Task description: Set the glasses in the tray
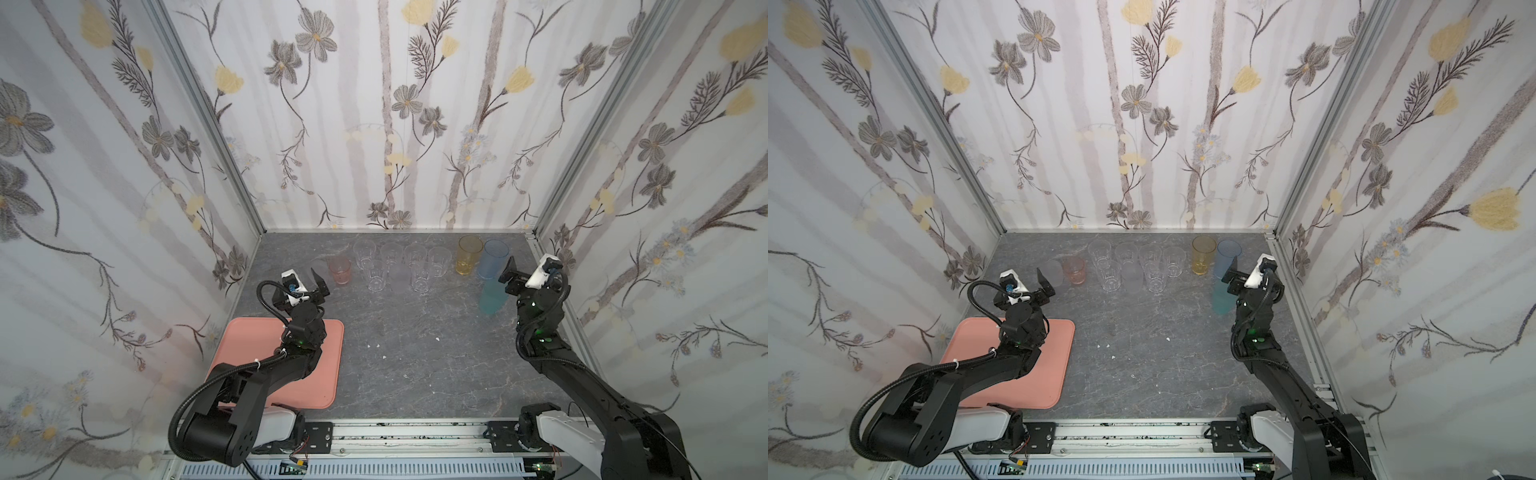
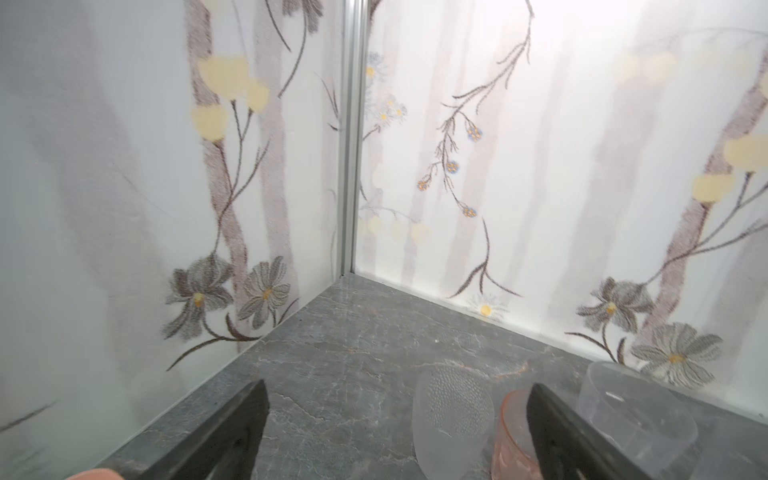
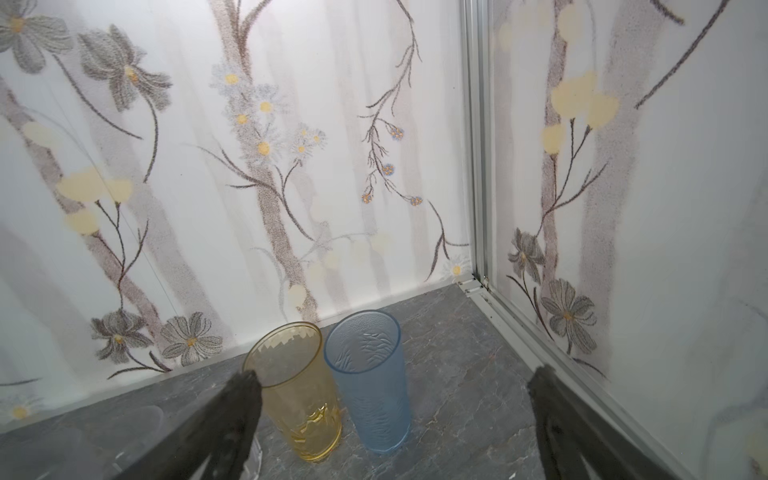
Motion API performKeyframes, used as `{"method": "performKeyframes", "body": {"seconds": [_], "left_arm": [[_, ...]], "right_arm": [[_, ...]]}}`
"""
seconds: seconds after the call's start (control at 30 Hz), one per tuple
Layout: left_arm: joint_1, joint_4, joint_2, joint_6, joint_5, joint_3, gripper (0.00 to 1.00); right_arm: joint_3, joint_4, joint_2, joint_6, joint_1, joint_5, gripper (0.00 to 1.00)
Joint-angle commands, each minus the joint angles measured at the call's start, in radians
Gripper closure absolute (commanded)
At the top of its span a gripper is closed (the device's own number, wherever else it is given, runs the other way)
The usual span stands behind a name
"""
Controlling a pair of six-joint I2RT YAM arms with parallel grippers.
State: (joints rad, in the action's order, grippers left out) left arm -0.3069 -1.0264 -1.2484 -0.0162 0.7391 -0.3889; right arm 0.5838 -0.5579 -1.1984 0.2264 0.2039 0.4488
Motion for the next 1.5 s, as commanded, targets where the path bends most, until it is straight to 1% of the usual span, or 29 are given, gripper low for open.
{"method": "performKeyframes", "body": {"seconds": [0.0, 0.03, 0.07, 0.1, 0.13, 0.17, 0.2, 0.23, 0.27, 0.3, 0.33, 0.37, 0.4, 0.47, 0.5, 0.57, 0.63, 0.73, 0.77, 0.8, 0.93, 1.13, 1.27, 1.47], "left_arm": [[-0.007, 0.459, 0.088, -0.151, 0.125, -0.119, 0.0], [-0.004, 0.549, 0.106, -0.181, 0.067, -0.152, 0.0], [0.001, 0.622, 0.119, -0.206, -0.002, -0.178, 0.0], [0.005, 0.671, 0.129, -0.227, -0.064, -0.2, 0.0], [0.008, 0.696, 0.139, -0.251, -0.121, -0.21, 0.0], [0.009, 0.712, 0.157, -0.321, -0.16, -0.211, 0.0], [0.012, 0.738, 0.18, -0.408, -0.209, -0.21, 0.0], [0.03, 0.739, 0.213, -0.449, -0.324, -0.202, 0.0], [0.051, 0.732, 0.234, -0.457, -0.441, -0.197, 0.0], [0.073, 0.73, 0.257, -0.465, -0.548, -0.195, 0.0], [0.085, 0.734, 0.271, -0.474, -0.604, -0.194, 0.0], [0.088, 0.754, 0.277, -0.493, -0.616, -0.197, 0.03], [0.09, 0.79, 0.275, -0.508, -0.61, -0.208, 0.06], [0.088, 0.897, 0.248, -0.513, -0.627, -0.25, 0.12], [0.085, 0.958, 0.228, -0.514, -0.616, -0.275, 0.14], [0.066, 1.126, 0.155, -0.517, -0.557, -0.354, 0.15], [0.04, 1.25, 0.08, -0.499, -0.52, -0.417, 0.13], [0.003, 1.292, 0.04, -0.501, -0.534, -0.413, 0.14], [-0.009, 1.293, 0.045, -0.514, -0.54, -0.396, 0.17], [-0.021, 1.295, 0.05, -0.522, -0.545, -0.383, 0.19], [-0.074, 1.319, 0.062, -0.576, -0.587, -0.332, 0.26], [-0.161, 1.339, 0.106, -0.729, -0.69, -0.198, 0.33], [-0.196, 1.345, 0.13, -0.786, -0.687, -0.134, 0.36], [-0.252, 1.344, 0.069, -0.817, -0.685, -0.112, 0.46]], "right_arm": [[0.179, 0.52, -0.011, 0.234, 0.035, 0.087, 0.0], [0.232, 0.577, -0.021, 0.298, 0.028, -0.031, 0.0], [0.247, 0.583, -0.028, 0.326, 0.005, -0.216, 0.0], [0.238, 0.548, -0.033, 0.33, -0.019, -0.409, 0.0], [0.217, 0.499, -0.035, 0.356, -0.033, -0.55, 0.0], [0.186, 0.431, -0.035, 0.41, -0.035, -0.635, 0.05], [0.152, 0.394, -0.037, 0.468, -0.022, -0.665, 0.1], [0.13, 0.381, -0.041, 0.542, 0.001, -0.666, 0.13], [0.124, 0.374, -0.053, 0.586, 0.032, -0.662, 0.16], [0.132, 0.403, -0.063, 0.609, 0.074, -0.626, 0.17], [0.149, 0.458, -0.071, 0.626, 0.127, -0.549, 0.17], [0.154, 0.496, -0.079, 0.656, 0.176, -0.49, 0.19], [0.156, 0.517, -0.089, 0.689, 0.206, -0.464, 0.2], [0.162, 0.565, -0.123, 0.754, 0.304, -0.405, 0.23], [0.161, 0.576, -0.144, 0.771, 0.346, -0.383, 0.24], [0.215, 0.609, -0.208, 0.799, 0.445, -0.338, 0.26], [0.265, 0.637, -0.285, 0.814, 0.52, -0.314, 0.25], [0.363, 0.661, -0.389, 0.809, 0.601, -0.309, 0.24], [0.406, 0.667, -0.451, 0.801, 0.626, -0.317, 0.24], [0.431, 0.667, -0.48, 0.796, 0.655, -0.326, 0.24], [0.482, 0.635, -0.554, 0.786, 0.683, -0.375, 0.25], [0.475, 0.598, -0.57, 0.78, 0.687, -0.399, 0.27], [0.454, 0.583, -0.562, 0.775, 0.689, -0.405, 0.27], [0.433, 0.564, -0.562, 0.771, 0.689, -0.412, 0.27]]}}
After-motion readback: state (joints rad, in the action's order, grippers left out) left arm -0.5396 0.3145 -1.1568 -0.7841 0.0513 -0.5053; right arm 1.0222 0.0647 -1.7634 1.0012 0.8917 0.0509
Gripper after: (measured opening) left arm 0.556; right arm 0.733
